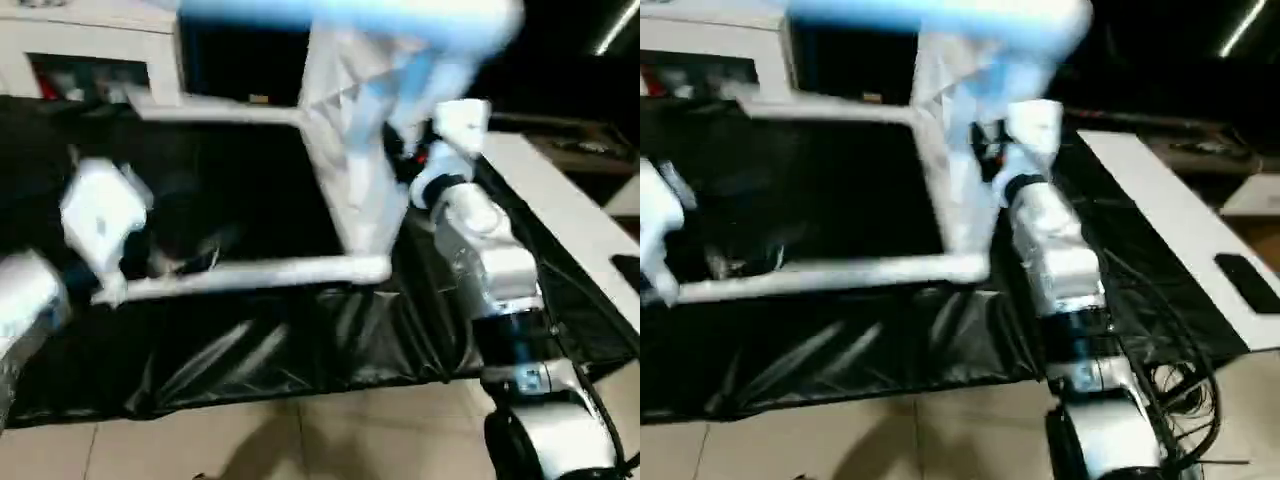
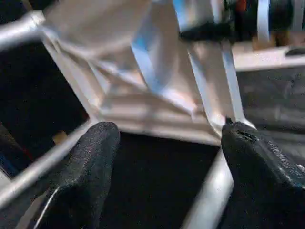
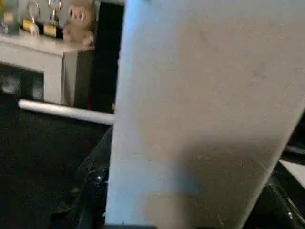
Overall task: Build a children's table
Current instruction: Flip table
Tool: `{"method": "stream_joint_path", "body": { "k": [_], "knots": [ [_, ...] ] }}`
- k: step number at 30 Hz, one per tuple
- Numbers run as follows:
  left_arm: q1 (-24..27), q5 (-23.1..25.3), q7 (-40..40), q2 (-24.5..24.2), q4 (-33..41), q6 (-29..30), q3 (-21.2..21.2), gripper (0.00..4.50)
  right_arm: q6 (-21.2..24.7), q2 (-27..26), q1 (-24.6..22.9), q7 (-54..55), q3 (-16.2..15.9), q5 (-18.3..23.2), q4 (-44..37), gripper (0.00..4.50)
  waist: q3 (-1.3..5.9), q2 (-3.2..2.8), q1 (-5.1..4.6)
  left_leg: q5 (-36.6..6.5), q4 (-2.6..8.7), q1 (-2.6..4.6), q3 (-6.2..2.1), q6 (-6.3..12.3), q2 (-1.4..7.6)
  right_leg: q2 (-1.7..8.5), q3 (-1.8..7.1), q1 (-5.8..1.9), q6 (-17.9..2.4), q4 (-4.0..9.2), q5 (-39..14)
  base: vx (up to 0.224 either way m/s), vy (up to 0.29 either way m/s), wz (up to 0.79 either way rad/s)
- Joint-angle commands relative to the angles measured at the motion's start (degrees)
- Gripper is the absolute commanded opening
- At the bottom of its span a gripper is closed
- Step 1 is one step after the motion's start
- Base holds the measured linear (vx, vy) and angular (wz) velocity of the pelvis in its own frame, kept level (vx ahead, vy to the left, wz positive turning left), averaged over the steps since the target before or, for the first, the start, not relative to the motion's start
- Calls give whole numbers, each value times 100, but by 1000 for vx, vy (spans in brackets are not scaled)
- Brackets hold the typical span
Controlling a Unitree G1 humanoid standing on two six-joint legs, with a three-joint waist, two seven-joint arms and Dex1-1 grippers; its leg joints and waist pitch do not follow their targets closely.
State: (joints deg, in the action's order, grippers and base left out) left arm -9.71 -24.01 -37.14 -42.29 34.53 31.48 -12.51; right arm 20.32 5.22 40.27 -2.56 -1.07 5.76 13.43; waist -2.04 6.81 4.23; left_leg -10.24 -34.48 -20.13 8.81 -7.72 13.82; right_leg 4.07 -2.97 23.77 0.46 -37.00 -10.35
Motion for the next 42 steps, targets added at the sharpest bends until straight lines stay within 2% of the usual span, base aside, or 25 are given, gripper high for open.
{"method": "stream_joint_path", "body": {
  "k": [1, 3, 6, 7, 8, 9, 10, 11, 12, 13, 14, 15, 17, 20, 21, 22, 24, 25, 26, 27, 32, 37, 42],
  "knots": [
    [-108, -54, 53, -28, 174, 137, 96, 382, 390, 145, -199, 246, -58, -236, 65, 197, 209, -191, -72, -2431, 433, 81, 97, -518, -158, 101, 143, -66, -184, 549, -2597, 0, 0, 0],
    [-155, 41, 15, -107, 196, 144, 159, 382, 452, 126, -234, 317, -139, -313, 58, 196, 212, -169, -68, -2462, 419, 62, 91, -487, -178, 112, 149, -62, -71, 583, -2887, 0, 0, 0],
    [-424, 612, 43, -354, 114, -25, 473, 382, 590, 8, -382, 272, -344, -555, -54, 196, 213, -168, -64, -2421, 423, 40, 72, -496, -174, 123, 161, -59, 32, 597, -3018, 0, 0, 0],
    [-424, 612, 43, -354, 114, -25, 473, 382, 590, 8, -382, 272, -344, -555, -54, 196, 209, -167, -66, -2426, 428, 42, 67, -500, -173, 116, 161, -57, 42, 608, -3044, 0, 0, 0],
    [-659, 854, 142, -292, 36, -308, 571, 382, 517, -41, -435, 128, -478, -584, -32, 196, 215, -171, -63, -2423, 428, 51, 56, -507, -174, 114, 169, -51, 30, 608, -3018, 0, 0, 0],
    [-659, 854, 142, -292, 36, -308, 571, 382, 517, -41, -435, 128, -478, -584, -32, 196, 219, -170, -66, -2394, 428, 29, 49, -529, -176, 116, 184, -70, 1, 595, -2957, 0, 0, 0],
    [-1038, 1032, 260, -149, -45, -590, 730, 382, 389, -72, -490, -1, -636, -626, 24, 196, 220, -172, -74, -2368, 435, 9, 41, -541, -179, 117, 182, -90, -10, 584, -2927, 0, 0, 0],
    [-1066, 1042, 270, -138, -50, -601, 741, 382, 377, -73, -492, -13, -646, -627, 30, 196, 233, -187, -72, -2354, 427, 39, 46, -548, -175, 112, 185, -71, -26, 590, -2834, 0, 0, 0],
    [-1412, 1102, 376, 8, -96, -730, 885, 382, 190, -91, -531, -112, -755, -579, 103, 231, 234, -179, -104, -2334, 437, 1, 30, -562, -182, 112, 180, -112, -84, 552, -2718, 0, 0, 0],
    [-1641, 1206, 499, 117, -168, -856, 967, 382, 30, -113, -556, -250, -807, -482, 163, 231, 218, -163, -119, -2384, 452, -9, 30, -553, -179, 107, 169, -112, -63, 576, -2804, 0, 0, 0],
    [-1641, 1206, 499, 117, -168, -856, 967, 382, 30, -113, -556, -250, -807, -482, 163, 252, 238, -199, -121, -2410, 432, 11, 27, -566, -177, 122, 173, -102, -81, 564, -2786, 0, 0, 0],
    [-1816, 1440, 646, 175, -316, -1133, 1027, 382, -139, -120, -609, -388, -828, -392, 165, 274, 238, -192, -153, -2399, 433, -20, 20, -547, -182, 125, 173, -134, -110, 562, -2723, 0, 0, 0],
    [-1928, 1718, 777, 146, -476, -1391, 1087, 382, -279, -113, -645, -424, -814, -384, 173, 286, 237, -157, -214, -2357, 433, -85, 7, -522, -194, 135, 153, -177, -22, 581, -2962, 0, 0, 0],
    [-1996, 2291, 977, -27, -728, -1895, 1194, 382, -553, -96, -761, -568, -805, -370, 190, 305, 287, -172, -233, -2137, 400, -87, 10, -489, -186, 141, 181, -166, -63, 569, -2713, 0, 0, 0],
    [-2007, 2697, 1158, -139, -886, -2297, 1221, 382, -726, -83, -864, -646, -778, -374, 228, 305, 317, -187, -208, -1888, 381, -65, 35, -463, -168, 117, 207, -151, -256, 508, -2045, 0, 0, 0],
    [-2005, 2804, 1225, -157, -923, -2407, 1215, 382, -765, -75, -892, -656, -773, -387, 246, 305, 297, -202, -206, -1842, 391, -68, 45, -456, -161, 100, 211, -139, -319, 487, -1857, 0, 0, 0],
    [-2016, 2993, 1333, -169, -1003, -2607, 1210, 382, -830, -62, -930, -668, -767, -414, 289, 305, 297, -225, -198, -1686, 397, -87, 47, -471, -153, 96, 203, -167, -426, 439, -1594, 0, 0, 0],
    [-2021, 3489, 1572, -338, -1133, -2947, 1274, 382, -948, -49, -959, -594, -749, -480, 453, 305, 297, -237, -184, -1666, 388, -69, 60, -477, -145, 101, 207, -153, -479, 442, -1504, 0, 0, 0],
    [-2025, 3634, 1665, -385, -1184, -2973, 1286, 382, -1023, -39, -961, -552, -748, -524, 549, 305, 308, -246, -176, -1564, 384, -86, 59, -480, -151, 105, 212, -185, -531, 412, -1333, 0, 0, 0],
    [-2052, 3825, 1779, -442, -1261, -3052, 1303, 382, -1147, -25, -944, -524, -750, -569, 703, 305, 305, -252, -170, -1491, 387, -88, 60, -486, -143, 107, 210, -184, -562, 398, -1217, 0, 0, 0],
    [-2155, 4381, 2220, -584, -1581, -3304, 1245, 382, -1422, -20, -817, -479, -703, -593, 1146, 305, 279, -282, -141, -1704, 391, -56, 64, -507, -149, 111, 215, -164, -648, 407, -1357, 0, 0, 0],
    [-2196, 4711, 2333, -674, -2100, -3542, 1250, 382, -1605, -50, -685, -479, -631, -595, 1377, 305, 269, -274, -87, -1929, 393, -40, 59, -472, -160, 120, 215, -130, -594, 444, -1713, 0, 0, 0],
    [-2336, 4923, 2548, -654, -2540, -3533, 1265, 382, -1834, -93, -590, -483, -608, -619, 1564, 305, 263, -284, -80, -2085, 400, -37, 43, -485, -157, 131, 210, -116, -603, 454, -1847, 0, 0, 0]
  ]
}}
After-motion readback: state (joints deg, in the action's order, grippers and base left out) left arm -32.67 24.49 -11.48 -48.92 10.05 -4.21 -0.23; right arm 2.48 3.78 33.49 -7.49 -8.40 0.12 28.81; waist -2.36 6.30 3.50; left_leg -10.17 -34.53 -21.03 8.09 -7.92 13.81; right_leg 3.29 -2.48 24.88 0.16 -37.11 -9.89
